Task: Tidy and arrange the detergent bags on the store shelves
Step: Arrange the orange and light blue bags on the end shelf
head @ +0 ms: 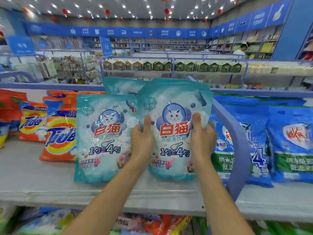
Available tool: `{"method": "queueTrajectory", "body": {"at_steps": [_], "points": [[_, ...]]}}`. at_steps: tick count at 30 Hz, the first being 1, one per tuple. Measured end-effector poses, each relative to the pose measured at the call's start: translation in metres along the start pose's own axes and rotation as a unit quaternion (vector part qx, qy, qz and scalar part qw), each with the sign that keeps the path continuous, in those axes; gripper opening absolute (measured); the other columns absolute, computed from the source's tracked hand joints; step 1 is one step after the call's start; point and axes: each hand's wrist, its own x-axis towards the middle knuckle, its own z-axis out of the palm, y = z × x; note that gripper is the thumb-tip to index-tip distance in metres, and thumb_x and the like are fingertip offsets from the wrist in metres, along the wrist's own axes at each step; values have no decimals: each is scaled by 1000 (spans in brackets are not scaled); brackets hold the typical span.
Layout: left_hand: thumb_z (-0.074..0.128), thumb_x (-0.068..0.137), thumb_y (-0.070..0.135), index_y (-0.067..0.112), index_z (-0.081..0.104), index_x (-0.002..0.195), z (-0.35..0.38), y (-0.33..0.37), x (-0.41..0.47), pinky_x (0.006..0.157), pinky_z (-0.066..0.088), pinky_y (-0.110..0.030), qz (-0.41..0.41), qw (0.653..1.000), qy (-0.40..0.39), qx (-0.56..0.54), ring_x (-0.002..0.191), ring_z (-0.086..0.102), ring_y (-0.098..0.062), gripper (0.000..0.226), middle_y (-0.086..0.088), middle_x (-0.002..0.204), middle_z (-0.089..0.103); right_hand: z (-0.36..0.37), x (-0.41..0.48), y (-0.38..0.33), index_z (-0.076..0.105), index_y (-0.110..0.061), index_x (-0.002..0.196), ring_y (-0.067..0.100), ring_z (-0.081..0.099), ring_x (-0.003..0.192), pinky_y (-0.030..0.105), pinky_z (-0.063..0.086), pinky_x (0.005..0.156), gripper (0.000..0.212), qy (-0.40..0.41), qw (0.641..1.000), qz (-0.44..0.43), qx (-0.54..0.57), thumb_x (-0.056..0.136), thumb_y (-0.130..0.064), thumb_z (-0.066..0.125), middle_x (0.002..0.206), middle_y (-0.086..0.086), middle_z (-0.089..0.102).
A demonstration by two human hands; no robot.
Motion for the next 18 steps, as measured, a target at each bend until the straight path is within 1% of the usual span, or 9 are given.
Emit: {"method": "queueTrajectory", "body": {"at_steps": [1,3,5,6,10,11,13,15,18], "points": [[53,103,47,18,48,71,5,-2,5,56,40,-22,-1,1000,-2,0,56,50,-4,44,9,55,54,5,3,4,66,-23,81,-4,60,68,18,43,60,34,18,1000,4,6,97,-52,59,77,-11,66],[53,102,50,15,57,82,15,-7,17,76,52,-31,-8,1000,-15,-22,78,64,-17,41,-2,80,68,16,11,10,73,-24,92,13,68,86,33,52,76,38,65,997,25,36,93,-60,61,92,-7,73],[54,101,53,13,67,99,22,-11,30,95,56,-46,-20,999,-22,-42,101,71,-29,41,-10,102,76,27,25,8,75,-22,103,19,67,94,35,51,79,47,96,994,37,47,92,-64,59,103,-4,72],[55,101,52,14,68,104,26,-13,35,98,55,-50,-24,998,-30,-53,106,71,-30,40,-10,106,76,30,32,6,76,-19,105,19,67,95,33,49,78,49,105,992,41,53,92,-64,60,104,-4,71],[55,102,47,24,68,120,37,-17,51,103,54,-46,-29,993,-66,-89,112,70,-18,32,1,117,75,33,50,2,75,-16,109,-2,63,78,12,47,59,43,100,989,40,98,95,-55,63,88,-20,63],[55,102,48,24,66,124,37,-16,53,103,54,-45,-31,994,-72,-81,113,70,-17,34,2,121,74,33,51,3,75,-17,109,-4,61,76,13,47,58,38,91,992,35,86,96,-52,63,86,-21,62],[59,101,44,25,58,134,34,-19,58,100,55,-41,-46,994,-94,-44,112,69,-14,38,4,124,71,32,49,9,72,-20,111,5,66,83,27,54,71,30,69,997,30,37,96,-45,64,92,-17,64],[74,92,34,24,49,138,24,-28,59,97,57,-41,-72,986,-148,-8,107,71,-14,53,6,122,72,29,43,25,63,-25,113,16,70,92,41,58,85,31,39,999,22,-10,89,-43,71,102,-9,69],[93,67,14,16,43,136,6,-45,55,92,60,-37,-81,954,-264,120,105,72,-14,85,-1,123,71,20,23,57,50,-26,119,22,67,102,45,56,93,71,-11,995,-12,-96,61,-50,85,113,-3,67]]}}
